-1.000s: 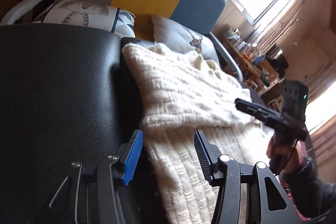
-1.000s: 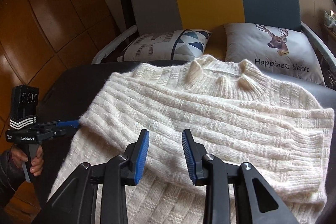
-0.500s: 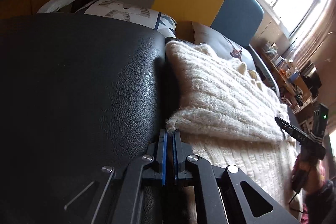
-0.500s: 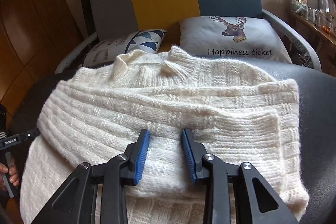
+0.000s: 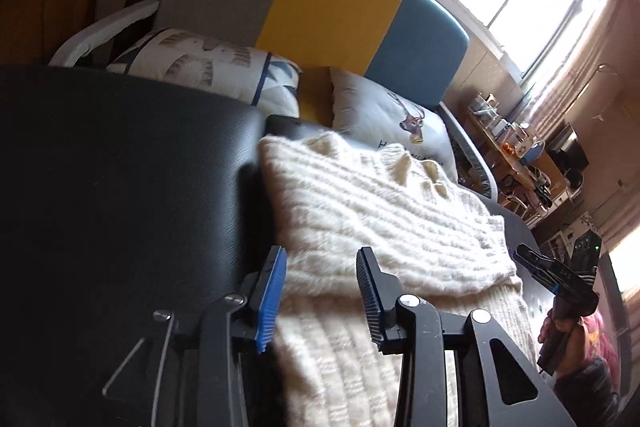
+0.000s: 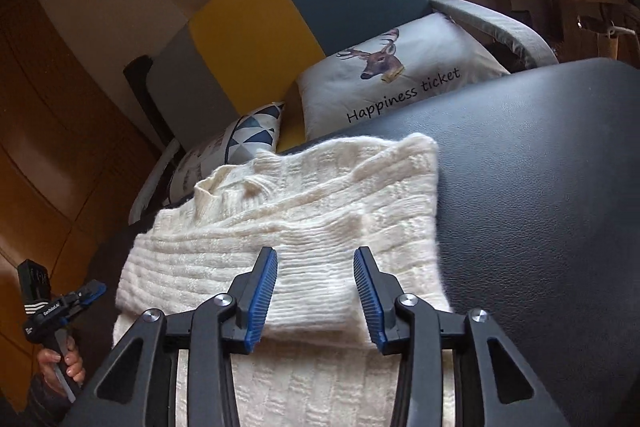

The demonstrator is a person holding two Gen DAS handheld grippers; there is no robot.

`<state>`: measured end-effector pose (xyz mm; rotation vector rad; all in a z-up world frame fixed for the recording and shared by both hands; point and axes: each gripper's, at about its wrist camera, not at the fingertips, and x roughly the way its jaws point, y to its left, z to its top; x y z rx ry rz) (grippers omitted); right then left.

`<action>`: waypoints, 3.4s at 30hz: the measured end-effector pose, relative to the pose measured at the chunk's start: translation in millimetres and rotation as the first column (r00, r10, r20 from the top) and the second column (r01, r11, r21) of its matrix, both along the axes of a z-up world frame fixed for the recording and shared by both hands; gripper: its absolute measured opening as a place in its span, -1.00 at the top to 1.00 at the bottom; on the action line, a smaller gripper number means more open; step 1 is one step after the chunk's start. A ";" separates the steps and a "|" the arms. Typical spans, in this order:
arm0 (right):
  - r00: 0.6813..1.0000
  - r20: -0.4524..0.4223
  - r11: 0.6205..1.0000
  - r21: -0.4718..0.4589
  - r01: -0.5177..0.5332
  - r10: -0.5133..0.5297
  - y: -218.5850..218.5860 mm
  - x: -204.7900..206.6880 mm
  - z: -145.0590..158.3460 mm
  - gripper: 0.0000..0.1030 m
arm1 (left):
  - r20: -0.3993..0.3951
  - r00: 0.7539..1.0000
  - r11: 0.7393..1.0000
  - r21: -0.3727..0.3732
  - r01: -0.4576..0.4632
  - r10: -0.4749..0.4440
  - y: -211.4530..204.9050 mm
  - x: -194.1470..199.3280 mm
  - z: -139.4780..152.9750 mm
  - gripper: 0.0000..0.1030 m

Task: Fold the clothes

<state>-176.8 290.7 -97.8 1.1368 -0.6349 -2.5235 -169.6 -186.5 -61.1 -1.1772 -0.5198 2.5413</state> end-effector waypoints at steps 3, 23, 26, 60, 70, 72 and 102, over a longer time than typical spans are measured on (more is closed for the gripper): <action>0.999 0.032 0.998 -0.057 -0.024 0.026 8.2 -13.1 -10.1 0.21 | 0.000 1.000 1.000 -0.016 0.023 -0.023 15.3 -10.3 -1.1 0.25; 0.991 0.005 0.894 0.432 -0.123 0.134 -57.9 -42.8 30.1 0.79 | -0.129 0.992 0.998 -0.057 0.003 -0.010 34.2 -15.7 11.3 0.07; 0.991 0.093 0.861 0.491 -0.132 0.100 -55.9 -54.5 2.9 0.79 | -0.129 0.992 0.998 -0.066 -0.015 0.007 33.1 -21.9 11.1 -0.24; 0.969 0.217 0.976 -0.204 -0.076 0.121 45.1 155.1 -7.5 0.27 | -0.018 0.995 0.994 0.065 -0.092 0.094 -12.5 106.1 -0.1 -0.41; 0.925 0.294 0.897 -0.432 -0.095 0.239 57.1 250.6 -53.2 0.24 | 0.105 0.994 0.998 0.050 -0.026 0.021 -16.5 214.8 -21.4 -0.58; 0.923 0.277 0.881 -0.458 -0.119 0.268 47.7 244.4 -54.3 0.24 | 0.133 0.991 0.998 0.056 -0.018 0.010 -14.3 229.4 -29.9 -0.64; 0.852 0.316 0.859 -0.442 -0.257 0.418 10.7 208.0 -47.7 -0.05 | 0.068 0.997 0.992 0.124 0.026 -0.034 25.1 258.0 -34.6 -0.69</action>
